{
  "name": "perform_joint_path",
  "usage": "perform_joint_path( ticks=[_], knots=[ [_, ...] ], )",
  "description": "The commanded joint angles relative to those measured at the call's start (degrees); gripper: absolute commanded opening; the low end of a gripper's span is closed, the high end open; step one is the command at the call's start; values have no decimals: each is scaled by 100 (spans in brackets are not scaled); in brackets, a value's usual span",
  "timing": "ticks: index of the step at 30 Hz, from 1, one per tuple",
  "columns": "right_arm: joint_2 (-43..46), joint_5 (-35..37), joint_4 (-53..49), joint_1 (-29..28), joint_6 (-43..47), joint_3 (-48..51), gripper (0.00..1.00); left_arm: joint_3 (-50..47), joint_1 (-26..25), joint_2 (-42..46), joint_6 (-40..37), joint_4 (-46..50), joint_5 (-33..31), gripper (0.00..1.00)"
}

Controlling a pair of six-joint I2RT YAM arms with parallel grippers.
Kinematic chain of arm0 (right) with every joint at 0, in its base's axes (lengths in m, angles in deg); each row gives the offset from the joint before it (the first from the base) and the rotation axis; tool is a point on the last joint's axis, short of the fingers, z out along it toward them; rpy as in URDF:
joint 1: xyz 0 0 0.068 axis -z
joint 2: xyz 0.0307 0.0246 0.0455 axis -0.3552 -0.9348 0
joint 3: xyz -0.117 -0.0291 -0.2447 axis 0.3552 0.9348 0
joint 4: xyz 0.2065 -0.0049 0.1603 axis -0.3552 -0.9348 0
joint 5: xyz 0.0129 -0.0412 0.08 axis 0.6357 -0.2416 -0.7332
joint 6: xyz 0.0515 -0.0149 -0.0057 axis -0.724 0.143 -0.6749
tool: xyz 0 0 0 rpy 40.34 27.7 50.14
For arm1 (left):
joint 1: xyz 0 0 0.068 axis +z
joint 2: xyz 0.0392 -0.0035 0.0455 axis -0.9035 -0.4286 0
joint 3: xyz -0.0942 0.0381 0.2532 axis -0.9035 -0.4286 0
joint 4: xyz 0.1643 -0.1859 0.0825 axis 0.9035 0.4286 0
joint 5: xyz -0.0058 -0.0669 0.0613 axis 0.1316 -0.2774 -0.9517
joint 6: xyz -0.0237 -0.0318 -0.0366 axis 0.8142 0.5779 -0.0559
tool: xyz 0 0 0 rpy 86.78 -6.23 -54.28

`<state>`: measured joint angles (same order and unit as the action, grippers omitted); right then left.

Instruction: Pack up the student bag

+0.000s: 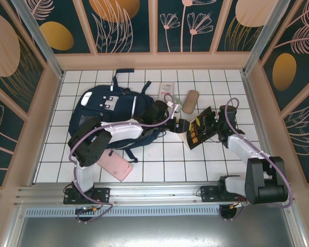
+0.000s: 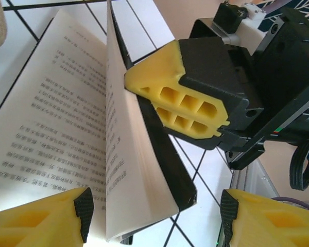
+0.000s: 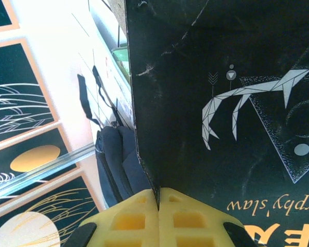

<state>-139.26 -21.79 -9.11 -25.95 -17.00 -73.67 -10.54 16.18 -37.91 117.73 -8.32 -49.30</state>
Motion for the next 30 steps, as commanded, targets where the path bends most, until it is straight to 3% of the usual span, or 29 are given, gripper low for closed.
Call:
perform_joint_path(
  ticks=[1,10,26,29,30],
  knots=[
    [88,-204,233,-42,-143,29,0,188,-15,-306,-11,-277,201,68],
    [-143,-249,377,-39,-191,-24,0,140,-68,-384,-185,-437,302,69],
    [-322,-258,423,-32,-183,-147,0,644,-112,-806,-703,201,-210,69],
    [-373,-243,384,-36,-132,-189,0,701,-112,-837,-801,329,-386,64],
    [-364,-199,287,-33,-82,-228,5,739,-108,-883,-823,384,-420,60]
  ],
)
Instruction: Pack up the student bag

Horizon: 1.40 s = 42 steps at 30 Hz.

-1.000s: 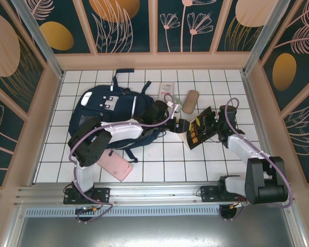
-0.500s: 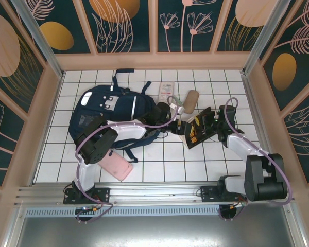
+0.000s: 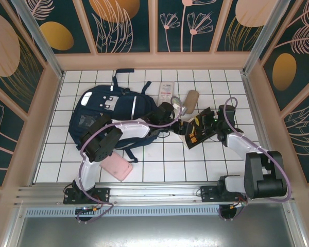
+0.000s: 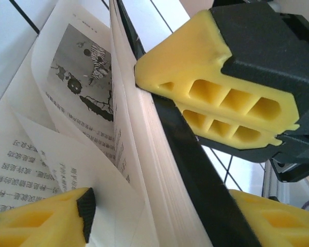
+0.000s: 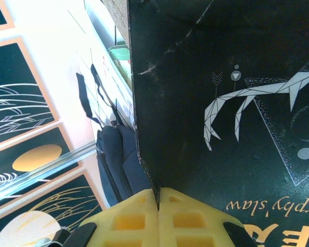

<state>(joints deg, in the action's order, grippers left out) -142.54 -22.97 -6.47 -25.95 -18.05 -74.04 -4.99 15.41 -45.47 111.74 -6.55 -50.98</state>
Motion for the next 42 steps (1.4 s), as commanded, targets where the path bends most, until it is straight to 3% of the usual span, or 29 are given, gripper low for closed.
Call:
perform_joint_path(
  ticks=[1,4,7,10,13,17,23,27,42],
  knots=[
    [0,1,-90,-35,86,-227,15,224,-36,-177,-251,234,-259,53],
    [242,270,-410,-1,253,-306,50,353,-36,-317,-326,375,-376,32],
    [627,658,-973,55,601,-484,69,415,-28,-386,-392,440,-545,18],
    [1034,1153,-1634,156,1110,-689,74,529,-27,-446,-343,520,-499,3],
    [1421,1877,-2329,275,1561,-791,78,627,10,-352,-77,597,-377,0],
    [1757,2031,-2562,613,1786,-460,80,664,144,-152,664,368,209,0],
    [1902,957,-1880,1337,1691,554,88,763,219,-148,1717,58,796,0],
    [1848,189,-1129,1640,1505,1130,99,713,248,-194,2663,-540,1098,1],
    [1670,-749,1399,1807,164,2399,87,580,281,-378,4290,-1672,1293,0]
  ],
)
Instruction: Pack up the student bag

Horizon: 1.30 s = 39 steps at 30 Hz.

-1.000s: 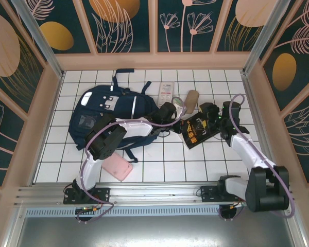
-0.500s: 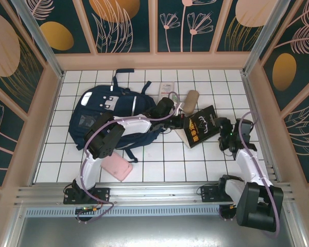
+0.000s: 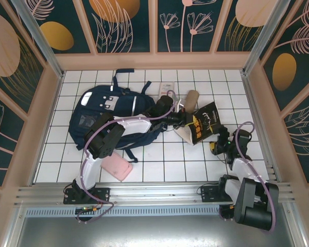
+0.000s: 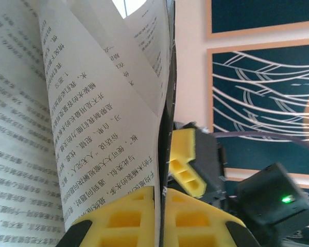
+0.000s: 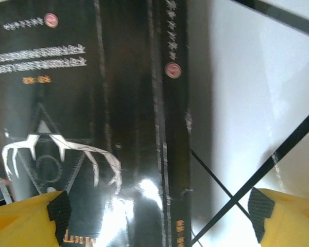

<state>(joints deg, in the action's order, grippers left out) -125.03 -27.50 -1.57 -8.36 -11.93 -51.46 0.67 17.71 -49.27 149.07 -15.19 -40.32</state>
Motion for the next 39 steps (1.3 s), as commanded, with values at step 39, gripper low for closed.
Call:
perform_joint_path(
  ticks=[39],
  knots=[
    [324,-367,1412,48,-401,669,93,-179,94,90,1551,-1533,313,1]
  ],
)
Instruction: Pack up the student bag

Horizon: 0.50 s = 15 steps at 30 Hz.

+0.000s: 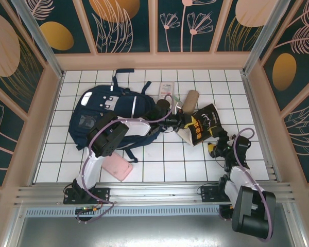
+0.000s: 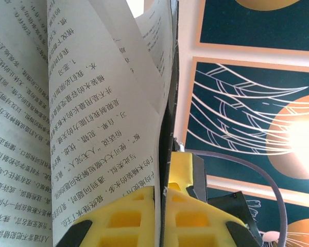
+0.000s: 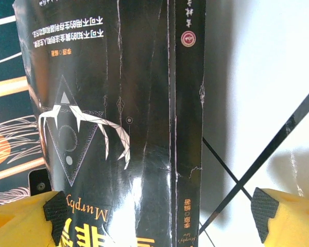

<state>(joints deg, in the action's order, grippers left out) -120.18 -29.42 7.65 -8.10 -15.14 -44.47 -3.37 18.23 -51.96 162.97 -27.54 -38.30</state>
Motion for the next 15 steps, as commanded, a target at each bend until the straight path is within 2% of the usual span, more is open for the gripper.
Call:
perform_joint_path(
  ticks=[1,15],
  knots=[
    [-259,-197,683,7,-136,-38,92,228,27,361,179,-316,111,1],
    [-1384,-95,2766,-385,-696,-416,83,163,-100,247,295,-396,167,1]
  ],
)
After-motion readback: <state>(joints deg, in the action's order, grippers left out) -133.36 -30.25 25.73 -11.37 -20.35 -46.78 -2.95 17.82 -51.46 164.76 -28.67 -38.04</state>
